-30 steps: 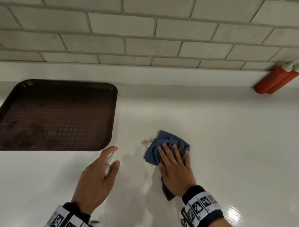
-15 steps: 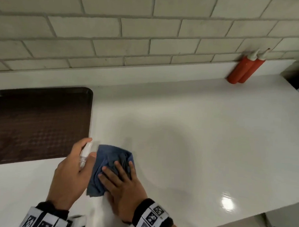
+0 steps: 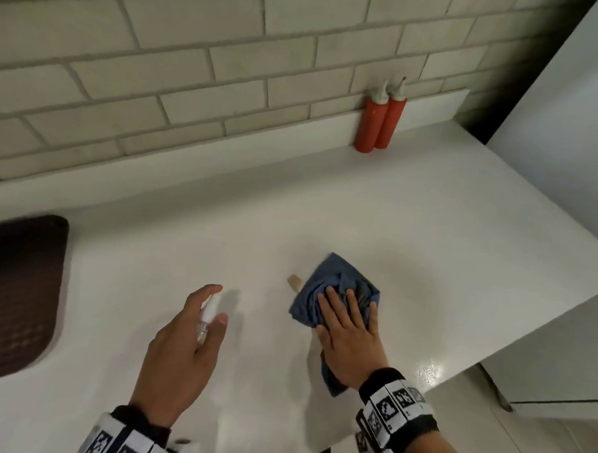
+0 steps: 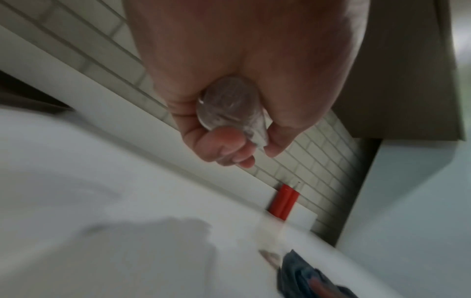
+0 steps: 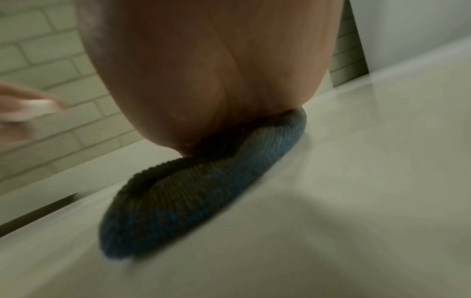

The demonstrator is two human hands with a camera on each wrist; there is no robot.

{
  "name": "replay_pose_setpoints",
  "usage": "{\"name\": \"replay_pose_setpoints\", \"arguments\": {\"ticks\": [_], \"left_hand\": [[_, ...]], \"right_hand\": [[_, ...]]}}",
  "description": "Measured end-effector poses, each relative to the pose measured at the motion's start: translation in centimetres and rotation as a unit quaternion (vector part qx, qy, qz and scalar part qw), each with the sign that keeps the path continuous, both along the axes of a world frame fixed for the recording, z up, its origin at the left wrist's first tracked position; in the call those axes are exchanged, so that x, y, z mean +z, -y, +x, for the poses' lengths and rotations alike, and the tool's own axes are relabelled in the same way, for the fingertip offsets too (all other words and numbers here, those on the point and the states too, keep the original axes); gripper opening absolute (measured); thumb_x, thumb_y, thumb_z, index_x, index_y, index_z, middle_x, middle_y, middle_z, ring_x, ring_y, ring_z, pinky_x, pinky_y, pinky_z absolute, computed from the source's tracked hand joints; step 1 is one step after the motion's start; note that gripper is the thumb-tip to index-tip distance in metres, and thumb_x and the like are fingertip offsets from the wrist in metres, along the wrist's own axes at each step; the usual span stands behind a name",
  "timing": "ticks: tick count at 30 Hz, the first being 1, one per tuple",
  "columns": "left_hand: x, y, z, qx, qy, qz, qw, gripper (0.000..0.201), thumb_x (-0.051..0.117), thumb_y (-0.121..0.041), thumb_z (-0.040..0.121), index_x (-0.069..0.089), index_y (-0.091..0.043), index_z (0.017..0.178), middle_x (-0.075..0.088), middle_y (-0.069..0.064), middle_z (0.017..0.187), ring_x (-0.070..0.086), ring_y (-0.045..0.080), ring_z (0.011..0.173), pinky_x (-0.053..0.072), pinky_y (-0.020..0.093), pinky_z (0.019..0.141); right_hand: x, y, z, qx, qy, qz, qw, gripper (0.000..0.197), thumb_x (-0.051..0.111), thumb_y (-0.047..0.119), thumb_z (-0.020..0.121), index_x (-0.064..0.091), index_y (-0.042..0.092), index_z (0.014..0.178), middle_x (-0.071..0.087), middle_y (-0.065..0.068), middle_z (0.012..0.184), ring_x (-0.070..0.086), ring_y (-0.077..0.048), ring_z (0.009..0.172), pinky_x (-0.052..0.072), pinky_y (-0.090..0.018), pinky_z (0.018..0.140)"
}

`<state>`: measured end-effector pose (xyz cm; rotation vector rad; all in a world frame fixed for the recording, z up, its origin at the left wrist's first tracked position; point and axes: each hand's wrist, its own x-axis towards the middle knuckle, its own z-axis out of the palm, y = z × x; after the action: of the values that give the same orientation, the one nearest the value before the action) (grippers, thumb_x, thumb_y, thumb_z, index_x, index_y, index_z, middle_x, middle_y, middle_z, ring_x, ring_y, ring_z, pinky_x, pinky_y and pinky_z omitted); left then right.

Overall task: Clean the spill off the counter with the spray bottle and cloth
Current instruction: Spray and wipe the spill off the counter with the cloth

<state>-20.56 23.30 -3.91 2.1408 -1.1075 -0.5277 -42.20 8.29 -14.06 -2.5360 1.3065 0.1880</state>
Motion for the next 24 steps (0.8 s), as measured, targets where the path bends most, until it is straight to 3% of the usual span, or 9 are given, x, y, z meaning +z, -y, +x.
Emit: {"name": "replay_pose_setpoints", "arguments": {"ticks": [2,5,10,12,14,16,19,21,24], "left_hand": [[0.1,1.7,-1.8,-0.021,0.006,-0.007,1.0,0.035,0.052,-0.04,0.096,0.044,-0.049,0.129,0.062,-0.011,0.079,0.06,0.01,0.073,0.044,0.03,0.067],[0.0,3.5,-4.2,-0.046,0.012,0.002,0.999,0.036,0.052,-0.041,0.095,0.043,-0.049,0.129,0.058,-0.007,0.069,0.058,0.009,0.068,0.042,0.025,0.063],[-0.3,4.1,-6.4,-0.054,0.016,0.02,0.998,0.035,0.053,-0.041,0.095,0.044,-0.049,0.128,0.053,-0.005,0.062,0.055,0.01,0.066,0.041,0.022,0.059],[-0.3,3.8,-6.5,-0.043,0.012,0.022,0.999,0.035,0.053,-0.041,0.094,0.045,-0.049,0.128,0.053,-0.004,0.06,0.056,0.012,0.064,0.042,0.023,0.059],[-0.4,3.4,-6.3,-0.025,0.018,0.026,0.999,0.036,0.053,-0.041,0.095,0.045,-0.048,0.129,0.054,-0.005,0.061,0.056,0.01,0.063,0.042,0.023,0.058],[-0.5,2.9,-6.0,-0.002,0.025,0.03,0.999,0.036,0.052,-0.042,0.095,0.044,-0.048,0.129,0.055,-0.007,0.063,0.056,0.009,0.062,0.042,0.024,0.059],[-0.4,2.3,-5.3,0.036,0.035,0.032,0.998,0.037,0.052,-0.041,0.096,0.044,-0.047,0.132,0.06,-0.012,0.073,0.058,0.007,0.068,0.043,0.026,0.063],[-0.2,2.3,-4.4,0.055,0.041,0.039,0.997,0.04,0.051,-0.04,0.097,0.043,-0.046,0.135,0.062,-0.016,0.083,0.059,0.006,0.075,0.043,0.028,0.068],[-0.1,2.9,-2.3,0.062,0.058,0.043,0.995,0.042,0.048,-0.041,0.098,0.04,-0.045,0.139,0.065,-0.012,0.096,0.06,0.01,0.083,0.046,0.031,0.074]], "right_hand": [[-0.5,-2.4,-3.7,0.019,-0.002,0.0,1.0,0.057,0.013,0.048,0.1,0.026,0.026,0.151,0.024,0.005,0.158,0.019,-0.028,0.145,0.011,-0.056,0.11],[-0.4,-5.0,-8.9,0.056,0.011,-0.008,0.998,0.055,0.021,0.047,0.099,0.028,0.027,0.15,0.028,0.006,0.156,0.02,-0.025,0.145,0.018,-0.056,0.108],[0.0,2.5,-13.4,-0.041,-0.019,0.024,0.999,0.06,0.008,0.052,0.098,0.016,0.029,0.152,0.019,0.007,0.158,0.008,-0.022,0.147,0.008,-0.055,0.112],[0.0,7.4,-13.0,-0.075,-0.031,0.027,0.996,0.066,-0.008,0.055,0.09,-0.004,0.031,0.151,-0.002,0.008,0.16,-0.005,-0.022,0.147,-0.004,-0.055,0.116],[-0.2,11.9,-11.1,-0.097,-0.044,0.034,0.994,0.066,-0.006,0.055,0.089,-0.013,0.032,0.15,-0.016,0.01,0.159,-0.014,-0.024,0.146,-0.011,-0.056,0.113],[0.0,14.7,-7.6,-0.091,-0.052,0.043,0.994,0.06,0.007,0.05,0.097,-0.01,0.031,0.152,-0.015,0.009,0.16,-0.014,-0.027,0.146,-0.011,-0.06,0.113],[0.3,14.4,-1.9,-0.039,-0.051,0.045,0.997,0.059,0.012,0.047,0.099,-0.007,0.029,0.152,-0.014,0.007,0.16,-0.014,-0.03,0.146,-0.012,-0.062,0.111],[0.2,11.3,0.7,0.023,-0.033,0.033,0.999,0.06,0.01,0.045,0.097,0.002,0.026,0.153,-0.005,0.005,0.161,-0.005,-0.032,0.147,-0.011,-0.062,0.111],[-0.6,4.3,2.0,0.108,0.013,-0.013,0.994,0.061,0.026,0.044,0.091,0.04,0.02,0.145,0.037,0.0,0.153,0.03,-0.037,0.14,0.011,-0.063,0.107]]}}
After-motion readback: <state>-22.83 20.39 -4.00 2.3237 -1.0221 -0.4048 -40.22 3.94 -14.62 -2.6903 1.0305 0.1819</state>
